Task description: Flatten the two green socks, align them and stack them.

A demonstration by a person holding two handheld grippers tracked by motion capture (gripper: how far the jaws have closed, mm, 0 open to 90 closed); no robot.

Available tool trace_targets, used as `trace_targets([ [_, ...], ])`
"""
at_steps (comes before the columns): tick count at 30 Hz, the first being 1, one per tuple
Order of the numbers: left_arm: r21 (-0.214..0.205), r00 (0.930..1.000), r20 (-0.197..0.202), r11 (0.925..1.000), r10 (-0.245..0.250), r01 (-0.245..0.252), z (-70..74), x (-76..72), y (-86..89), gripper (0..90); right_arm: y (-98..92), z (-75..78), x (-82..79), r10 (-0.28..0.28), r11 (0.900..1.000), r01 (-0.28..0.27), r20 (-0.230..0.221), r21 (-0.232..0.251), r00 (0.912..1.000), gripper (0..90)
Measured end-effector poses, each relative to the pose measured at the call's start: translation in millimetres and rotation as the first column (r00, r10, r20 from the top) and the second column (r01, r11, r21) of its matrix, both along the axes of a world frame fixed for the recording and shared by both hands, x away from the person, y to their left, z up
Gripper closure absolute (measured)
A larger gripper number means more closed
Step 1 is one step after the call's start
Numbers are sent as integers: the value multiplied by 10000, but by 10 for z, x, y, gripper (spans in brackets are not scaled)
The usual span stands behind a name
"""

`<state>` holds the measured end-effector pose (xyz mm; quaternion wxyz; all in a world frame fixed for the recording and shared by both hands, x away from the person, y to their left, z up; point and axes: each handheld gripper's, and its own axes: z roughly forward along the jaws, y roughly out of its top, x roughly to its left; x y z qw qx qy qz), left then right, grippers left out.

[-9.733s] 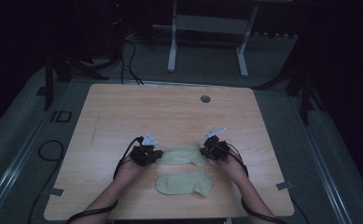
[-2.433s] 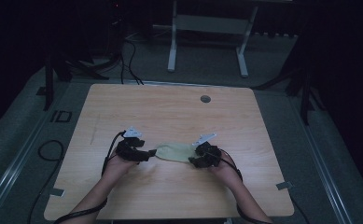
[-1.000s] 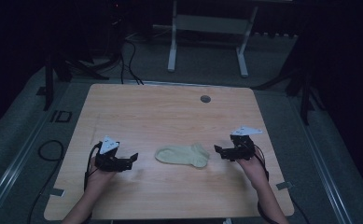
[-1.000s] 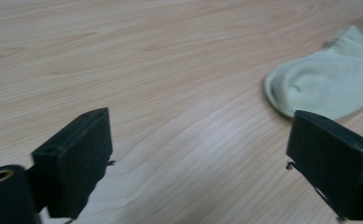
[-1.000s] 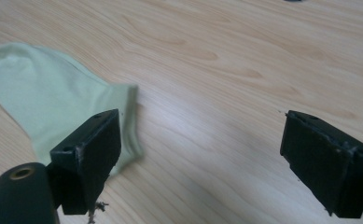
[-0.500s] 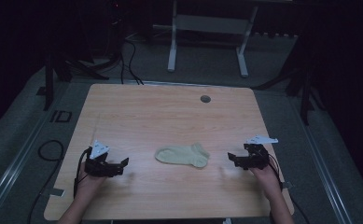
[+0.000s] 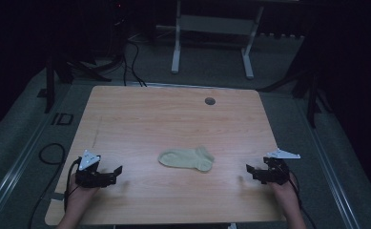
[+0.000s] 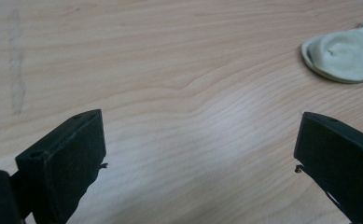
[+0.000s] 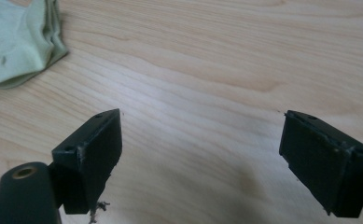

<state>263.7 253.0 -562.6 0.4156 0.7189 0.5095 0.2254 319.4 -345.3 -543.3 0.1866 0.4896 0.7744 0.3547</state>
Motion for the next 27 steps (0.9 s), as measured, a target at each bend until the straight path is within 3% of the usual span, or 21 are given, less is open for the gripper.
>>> trace_targets([
  [12, -190, 9982, 126, 9981, 591, -588, -21, -154, 187, 24, -202, -79, -184, -779, 9951, 767, 162, 628, 9968, 133],
  [16, 28, 9978, 126, 9978, 655, -656, -42, -209, 189, 23, -240, -100, -224, -989, 9932, 966, 322, 653, 9946, 134],
  [22, -164, 9951, 311, 9955, 940, -935, -41, -274, 226, 23, -277, -98, -263, -1333, 9887, 1280, 670, 780, 9888, 136],
  [27, -349, 9930, 362, 9932, 1120, -1108, -45, -278, 254, 23, -250, -106, -263, -1256, 9900, 1204, 702, 741, 9896, 137],
])
